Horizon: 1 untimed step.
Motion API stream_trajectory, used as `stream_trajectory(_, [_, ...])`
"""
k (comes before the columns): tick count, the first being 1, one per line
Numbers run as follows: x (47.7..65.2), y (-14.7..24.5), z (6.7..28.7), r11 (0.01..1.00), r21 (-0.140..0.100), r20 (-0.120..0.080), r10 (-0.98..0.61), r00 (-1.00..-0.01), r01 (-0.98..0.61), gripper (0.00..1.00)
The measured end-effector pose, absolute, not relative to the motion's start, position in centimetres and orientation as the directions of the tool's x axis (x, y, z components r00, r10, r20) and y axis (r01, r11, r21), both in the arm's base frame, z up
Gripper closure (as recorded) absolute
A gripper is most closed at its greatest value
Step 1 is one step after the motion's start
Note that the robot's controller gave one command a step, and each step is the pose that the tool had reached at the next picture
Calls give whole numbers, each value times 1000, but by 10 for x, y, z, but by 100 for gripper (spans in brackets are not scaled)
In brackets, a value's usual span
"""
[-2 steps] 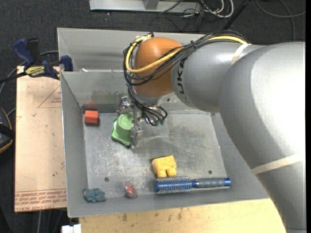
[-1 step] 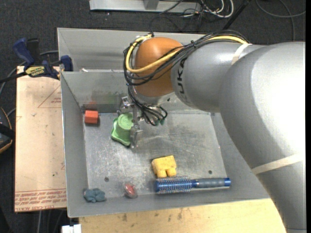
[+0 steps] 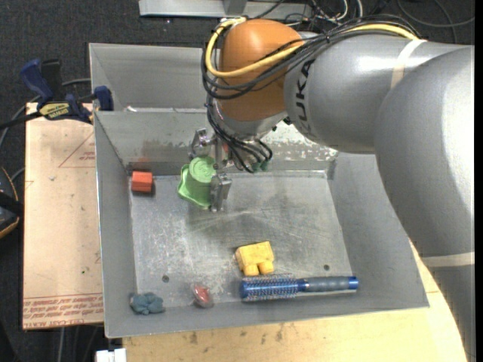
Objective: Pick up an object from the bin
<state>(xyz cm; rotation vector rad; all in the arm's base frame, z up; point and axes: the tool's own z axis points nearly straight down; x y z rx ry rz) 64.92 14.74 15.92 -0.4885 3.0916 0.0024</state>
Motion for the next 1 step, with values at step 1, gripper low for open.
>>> stream_trajectory(1, [651, 149, 197, 951, 0, -9, -309, -951, -309, 100])
